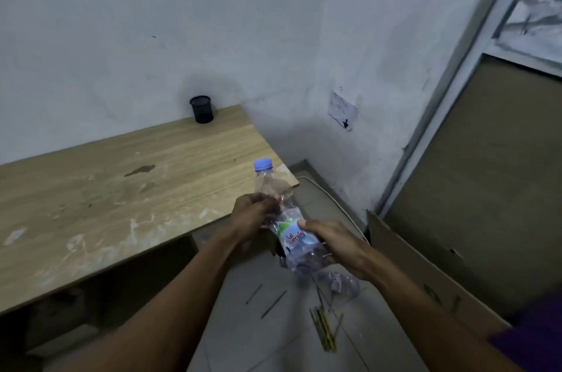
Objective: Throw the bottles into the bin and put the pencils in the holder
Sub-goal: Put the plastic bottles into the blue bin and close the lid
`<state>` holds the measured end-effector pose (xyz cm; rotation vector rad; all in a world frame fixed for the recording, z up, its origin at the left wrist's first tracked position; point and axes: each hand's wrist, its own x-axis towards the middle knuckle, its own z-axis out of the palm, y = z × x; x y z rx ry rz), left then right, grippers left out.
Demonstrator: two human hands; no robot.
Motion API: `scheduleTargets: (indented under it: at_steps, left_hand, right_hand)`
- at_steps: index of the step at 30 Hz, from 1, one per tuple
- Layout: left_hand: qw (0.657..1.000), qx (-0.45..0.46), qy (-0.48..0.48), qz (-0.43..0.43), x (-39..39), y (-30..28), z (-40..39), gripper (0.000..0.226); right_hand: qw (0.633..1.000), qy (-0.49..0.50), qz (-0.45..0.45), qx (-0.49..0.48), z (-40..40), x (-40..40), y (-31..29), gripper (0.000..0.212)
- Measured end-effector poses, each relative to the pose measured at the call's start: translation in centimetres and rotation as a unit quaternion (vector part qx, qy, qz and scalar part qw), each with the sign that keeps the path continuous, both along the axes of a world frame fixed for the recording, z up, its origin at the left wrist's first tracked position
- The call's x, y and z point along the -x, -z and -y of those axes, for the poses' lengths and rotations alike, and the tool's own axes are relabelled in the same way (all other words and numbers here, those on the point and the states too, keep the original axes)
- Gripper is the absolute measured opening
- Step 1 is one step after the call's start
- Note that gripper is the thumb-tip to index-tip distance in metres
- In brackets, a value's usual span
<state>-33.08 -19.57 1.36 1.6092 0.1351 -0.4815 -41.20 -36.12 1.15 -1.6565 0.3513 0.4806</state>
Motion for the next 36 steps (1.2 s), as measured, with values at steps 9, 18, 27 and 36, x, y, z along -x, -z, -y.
scheduleTargets:
  at_steps: [9, 18, 27, 36]
  left_hand:
    - [0.995, -0.051, -0.047, -0.066, -2.4, 8.7, 12.3, 0.018]
    - [0.979, -0.089, -0.127, -0.131, -3.8, 19.0, 17.7, 0.01]
    - [0.962, -0.147, -0.178, -0.147, -6.3, 32.6, 17.9, 0.017]
    - [0.961, -0.165, -0.215, -0.056, -10.2, 48.7, 16.8, 0.02]
  right_hand:
    - [0.989, 0.04, -0.133, 0.054, 15.1, -2.3, 8.9, 0.047]
    - [0.97, 0.06, -0.219, 0.09, 23.4, -3.8, 19.7, 0.015]
    - [0.964, 0.055, -0.248, 0.074, 24.1, -7.2, 32.2, 0.013]
    - [0.972, 0.063, -0.225, 0.022, 22.3, -14.0, 49.3, 0.011]
